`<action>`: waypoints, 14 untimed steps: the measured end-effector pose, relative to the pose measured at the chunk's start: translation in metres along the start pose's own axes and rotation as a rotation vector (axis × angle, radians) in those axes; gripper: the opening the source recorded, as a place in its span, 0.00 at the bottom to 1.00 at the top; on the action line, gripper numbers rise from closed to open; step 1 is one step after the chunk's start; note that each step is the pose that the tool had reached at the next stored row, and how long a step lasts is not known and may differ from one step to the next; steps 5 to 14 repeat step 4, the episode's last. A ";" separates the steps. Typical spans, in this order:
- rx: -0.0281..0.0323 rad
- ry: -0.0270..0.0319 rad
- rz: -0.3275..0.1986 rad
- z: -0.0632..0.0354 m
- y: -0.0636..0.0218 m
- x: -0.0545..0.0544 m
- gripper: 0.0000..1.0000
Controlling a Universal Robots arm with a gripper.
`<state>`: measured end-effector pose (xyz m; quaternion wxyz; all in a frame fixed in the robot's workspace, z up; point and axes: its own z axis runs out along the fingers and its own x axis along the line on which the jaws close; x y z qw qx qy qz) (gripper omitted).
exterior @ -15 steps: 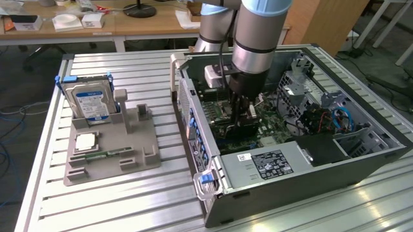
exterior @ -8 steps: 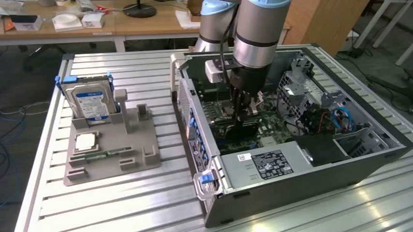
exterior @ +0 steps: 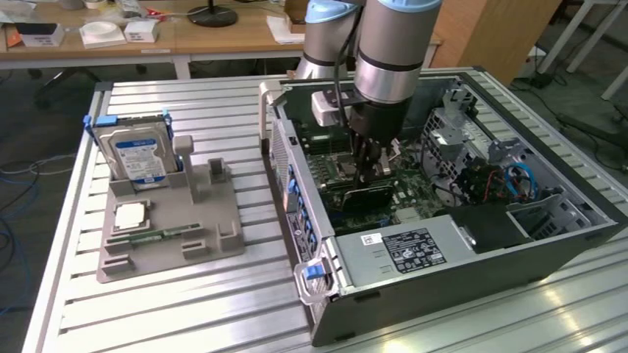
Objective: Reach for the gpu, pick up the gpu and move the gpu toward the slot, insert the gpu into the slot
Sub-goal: 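Insert the gpu into the slot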
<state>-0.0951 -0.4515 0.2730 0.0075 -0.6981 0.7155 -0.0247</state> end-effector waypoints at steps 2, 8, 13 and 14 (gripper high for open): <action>0.0001 0.0000 0.000 0.0000 0.0005 0.000 0.10; 0.0002 -0.0001 0.000 0.0000 0.0006 0.000 0.10; 0.0002 -0.0001 0.000 0.0000 0.0006 0.000 0.10; 0.0002 -0.0001 0.000 0.0000 0.0006 0.000 0.10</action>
